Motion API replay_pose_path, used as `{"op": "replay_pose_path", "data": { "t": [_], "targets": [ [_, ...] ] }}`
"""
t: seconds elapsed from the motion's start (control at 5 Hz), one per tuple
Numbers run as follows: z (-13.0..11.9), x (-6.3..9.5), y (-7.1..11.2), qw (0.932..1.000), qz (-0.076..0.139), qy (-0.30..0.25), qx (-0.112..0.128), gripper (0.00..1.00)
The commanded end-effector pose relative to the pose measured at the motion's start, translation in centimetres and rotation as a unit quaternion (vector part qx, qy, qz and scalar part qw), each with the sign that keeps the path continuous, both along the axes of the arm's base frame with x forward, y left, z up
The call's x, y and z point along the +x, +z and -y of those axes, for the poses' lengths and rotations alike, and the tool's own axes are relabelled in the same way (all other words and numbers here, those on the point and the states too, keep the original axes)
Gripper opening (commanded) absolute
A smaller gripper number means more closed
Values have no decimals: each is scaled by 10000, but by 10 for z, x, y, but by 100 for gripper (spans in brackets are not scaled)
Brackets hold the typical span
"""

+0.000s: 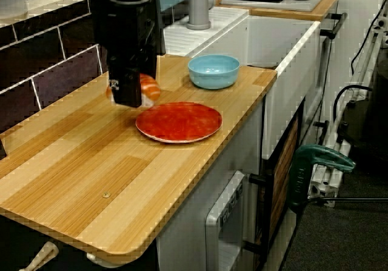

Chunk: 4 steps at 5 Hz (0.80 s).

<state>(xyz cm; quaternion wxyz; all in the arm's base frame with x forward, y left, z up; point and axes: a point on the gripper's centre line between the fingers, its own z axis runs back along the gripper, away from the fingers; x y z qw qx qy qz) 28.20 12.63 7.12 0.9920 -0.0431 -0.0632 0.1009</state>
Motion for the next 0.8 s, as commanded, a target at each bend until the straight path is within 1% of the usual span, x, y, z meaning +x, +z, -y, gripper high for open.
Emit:
{"op": "replay_pose_path", "data": {
  "t": [0.0,0.2,0.4,0.6],
  "targets": [
    [-27,11,-6,9988,148,-80,466,0],
    [-36,16,-10,9993,106,23,369,0],
    [-37,22,-12,9993,1,64,358,0],
    [-34,21,-9,9994,-50,88,335,100]
  ]
}}
